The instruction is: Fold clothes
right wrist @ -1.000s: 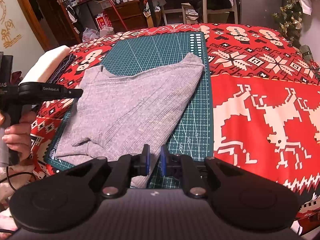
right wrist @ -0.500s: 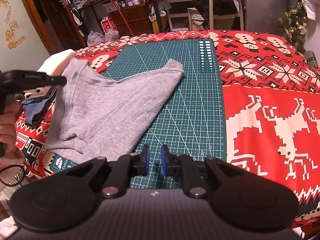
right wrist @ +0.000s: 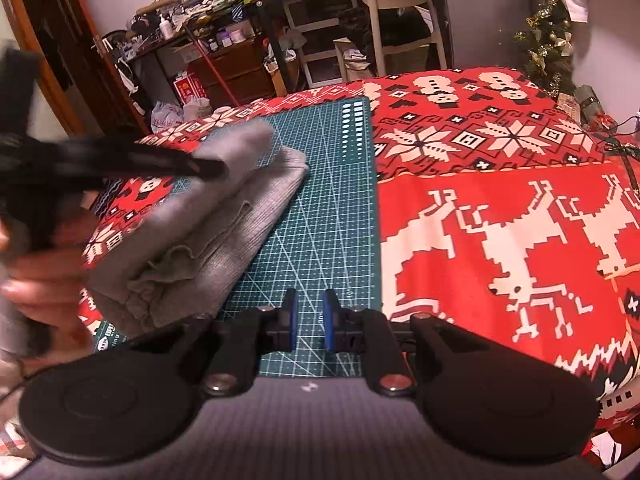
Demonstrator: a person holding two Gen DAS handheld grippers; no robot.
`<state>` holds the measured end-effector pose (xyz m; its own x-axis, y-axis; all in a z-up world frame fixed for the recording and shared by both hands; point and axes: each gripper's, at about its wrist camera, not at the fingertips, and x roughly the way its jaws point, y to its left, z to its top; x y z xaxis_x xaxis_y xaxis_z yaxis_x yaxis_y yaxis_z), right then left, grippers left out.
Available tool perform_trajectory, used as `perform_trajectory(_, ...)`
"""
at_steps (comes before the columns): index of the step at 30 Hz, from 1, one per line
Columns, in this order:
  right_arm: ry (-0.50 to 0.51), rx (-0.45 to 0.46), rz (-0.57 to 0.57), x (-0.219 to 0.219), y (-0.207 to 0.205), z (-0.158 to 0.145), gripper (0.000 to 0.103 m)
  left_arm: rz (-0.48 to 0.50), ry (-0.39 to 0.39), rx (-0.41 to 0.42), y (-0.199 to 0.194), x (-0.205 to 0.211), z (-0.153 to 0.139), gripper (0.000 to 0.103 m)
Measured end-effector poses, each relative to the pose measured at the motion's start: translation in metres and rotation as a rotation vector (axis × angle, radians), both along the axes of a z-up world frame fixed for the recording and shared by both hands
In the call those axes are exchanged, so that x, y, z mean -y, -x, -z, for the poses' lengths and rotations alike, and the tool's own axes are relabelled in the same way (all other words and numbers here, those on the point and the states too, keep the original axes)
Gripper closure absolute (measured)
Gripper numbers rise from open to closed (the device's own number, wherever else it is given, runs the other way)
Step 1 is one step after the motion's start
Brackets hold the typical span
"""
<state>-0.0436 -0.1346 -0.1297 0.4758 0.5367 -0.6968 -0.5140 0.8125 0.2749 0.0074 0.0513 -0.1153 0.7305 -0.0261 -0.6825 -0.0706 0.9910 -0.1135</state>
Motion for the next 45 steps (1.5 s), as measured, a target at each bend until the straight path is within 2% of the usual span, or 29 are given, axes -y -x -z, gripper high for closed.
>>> perform_trajectory(2, -0.01, -0.007, 0.004, 0.003, -0.002, 0.001, 0.089, 0.0, 0.009, -0.025, -0.006, 0.005, 0.011, 0.096)
perform_trajectory(4, -0.018, -0.017, 0.004, 0.004, -0.005, 0.002, 0.089, 0.013, 0.067, -0.033, -0.004, 0.004, 0.012, 0.095)
perform_trajectory(8, -0.037, -0.03, -0.008, -0.005, -0.015, 0.005, 0.088, 0.039, 0.13, -0.003, 0.017, -0.008, -0.003, 0.081)
perform_trajectory(13, -0.123, -0.059, -0.017, -0.02, -0.039, 0.004, 0.088, 0.035, 0.179, 0.039, 0.052, -0.035, -0.019, 0.081)
perform_trajectory(15, -0.17, -0.08, -0.003, -0.029, -0.054, 0.004, 0.077, 0.022, 0.209, 0.038, 0.061, -0.049, -0.019, 0.081)
perform_trajectory(16, -0.195, -0.095, 0.007, -0.034, -0.063, 0.005, 0.075, 0.018, 0.214, 0.035, 0.065, -0.054, -0.017, 0.081)
perform_trajectory(20, -0.287, -0.174, 0.029, -0.056, -0.101, 0.013, 0.073, 0.036, 0.201, -0.01, 0.073, -0.061, -0.004, 0.081)
perform_trajectory(24, -0.293, -0.235, 0.05, -0.078, -0.131, 0.026, 0.073, 0.1, 0.188, -0.04, 0.08, -0.052, 0.008, 0.081)
perform_trajectory(25, -0.289, -0.248, 0.049, -0.083, -0.136, 0.03, 0.077, 0.123, 0.178, -0.04, 0.081, -0.048, 0.009, 0.081)
perform_trajectory(26, -0.283, -0.259, 0.044, -0.086, -0.138, 0.033, 0.094, 0.146, 0.165, -0.04, 0.082, -0.044, 0.01, 0.081)
perform_trajectory(29, -0.255, -0.219, 0.036, -0.092, -0.139, 0.033, 0.095, 0.207, 0.106, -0.051, 0.084, -0.032, 0.017, 0.081)
perform_trajectory(32, -0.269, -0.185, 0.038, -0.09, -0.137, 0.031, 0.095, 0.251, 0.041, -0.08, 0.084, -0.025, 0.031, 0.081)
perform_trajectory(36, -0.22, -0.212, 0.054, -0.092, -0.141, 0.051, 0.095, 0.272, 0.048, -0.084, 0.084, -0.029, 0.035, 0.081)
perform_trajectory(43, -0.26, -0.215, 0.065, -0.082, -0.138, 0.052, 0.093, 0.264, 0.076, -0.099, 0.09, -0.04, 0.031, 0.084)
perform_trajectory(45, -0.26, -0.224, 0.076, -0.079, -0.136, 0.051, 0.089, 0.253, 0.085, -0.097, 0.092, -0.042, 0.026, 0.085)
